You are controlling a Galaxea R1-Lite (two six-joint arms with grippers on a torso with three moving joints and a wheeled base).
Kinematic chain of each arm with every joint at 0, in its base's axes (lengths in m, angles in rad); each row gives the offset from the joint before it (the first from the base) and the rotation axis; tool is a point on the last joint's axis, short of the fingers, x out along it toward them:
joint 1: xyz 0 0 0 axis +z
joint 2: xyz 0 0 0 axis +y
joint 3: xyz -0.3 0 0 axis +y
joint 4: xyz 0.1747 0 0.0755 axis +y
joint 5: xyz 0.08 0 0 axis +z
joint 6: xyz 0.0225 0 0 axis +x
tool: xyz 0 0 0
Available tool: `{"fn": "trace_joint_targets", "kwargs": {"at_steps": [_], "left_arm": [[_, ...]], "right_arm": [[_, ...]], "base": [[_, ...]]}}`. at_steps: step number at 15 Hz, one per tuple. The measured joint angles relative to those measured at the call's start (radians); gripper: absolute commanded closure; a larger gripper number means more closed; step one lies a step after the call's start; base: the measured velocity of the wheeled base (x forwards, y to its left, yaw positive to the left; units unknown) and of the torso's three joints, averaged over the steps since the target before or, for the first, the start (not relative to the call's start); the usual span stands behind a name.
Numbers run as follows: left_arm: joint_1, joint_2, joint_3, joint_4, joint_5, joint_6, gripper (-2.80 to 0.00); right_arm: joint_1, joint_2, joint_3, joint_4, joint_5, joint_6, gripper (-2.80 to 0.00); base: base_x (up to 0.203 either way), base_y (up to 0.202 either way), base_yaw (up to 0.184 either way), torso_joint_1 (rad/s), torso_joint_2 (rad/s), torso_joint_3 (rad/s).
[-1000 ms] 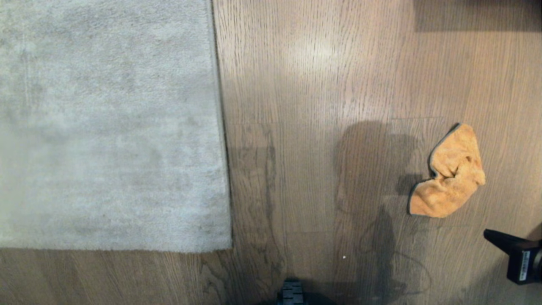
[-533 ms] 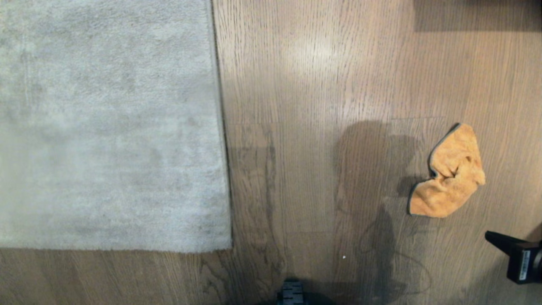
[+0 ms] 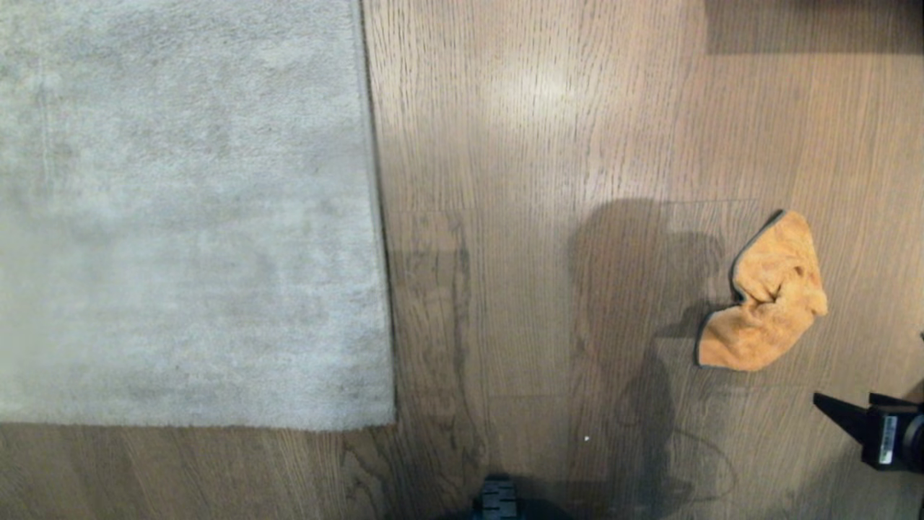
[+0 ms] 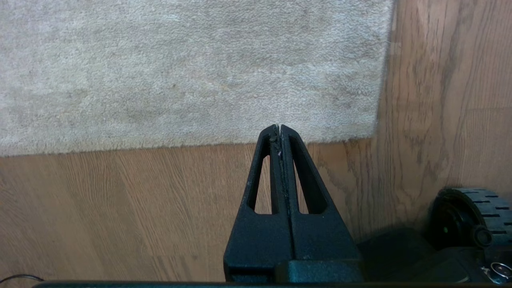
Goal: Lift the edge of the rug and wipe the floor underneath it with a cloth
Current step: Pick up the rag
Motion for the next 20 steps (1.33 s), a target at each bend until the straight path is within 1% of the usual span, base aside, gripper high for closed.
{"fn": "trace_joint_targets", "kwargs": {"at_steps": [4, 6, 8, 11, 14, 20], "left_arm": [[0.000, 0.000, 0.000, 0.000, 0.000, 0.000, 0.00], [0.000, 0.000, 0.000, 0.000, 0.000, 0.000, 0.00], [0.000, 0.000, 0.000, 0.000, 0.000, 0.000, 0.00], [0.000, 0.000, 0.000, 0.000, 0.000, 0.000, 0.00], [0.000, 0.000, 0.000, 0.000, 0.000, 0.000, 0.00], [0.000, 0.000, 0.000, 0.000, 0.000, 0.000, 0.00]], "right_arm": [[-0.073, 0.030, 0.016, -0.008, 0.000, 0.001, -2.80], [-0.091, 0.054, 0.027, -0.014, 0.000, 0.020, -2.80], [-0.096, 0.085, 0.028, -0.058, 0.001, 0.041, -2.80], [-0.097, 0.135, 0.028, -0.141, 0.007, 0.041, -2.80], [-0.094, 0.175, 0.026, -0.191, 0.031, 0.040, -2.80], [-0.094, 0.186, 0.021, -0.209, 0.031, 0.034, -2.80]], "base": [[0.000, 0.000, 0.000, 0.000, 0.00, 0.000], [0.000, 0.000, 0.000, 0.000, 0.00, 0.000], [0.000, 0.000, 0.000, 0.000, 0.00, 0.000], [0.000, 0.000, 0.000, 0.000, 0.00, 0.000], [0.000, 0.000, 0.000, 0.000, 0.00, 0.000], [0.000, 0.000, 0.000, 0.000, 0.00, 0.000]]}}
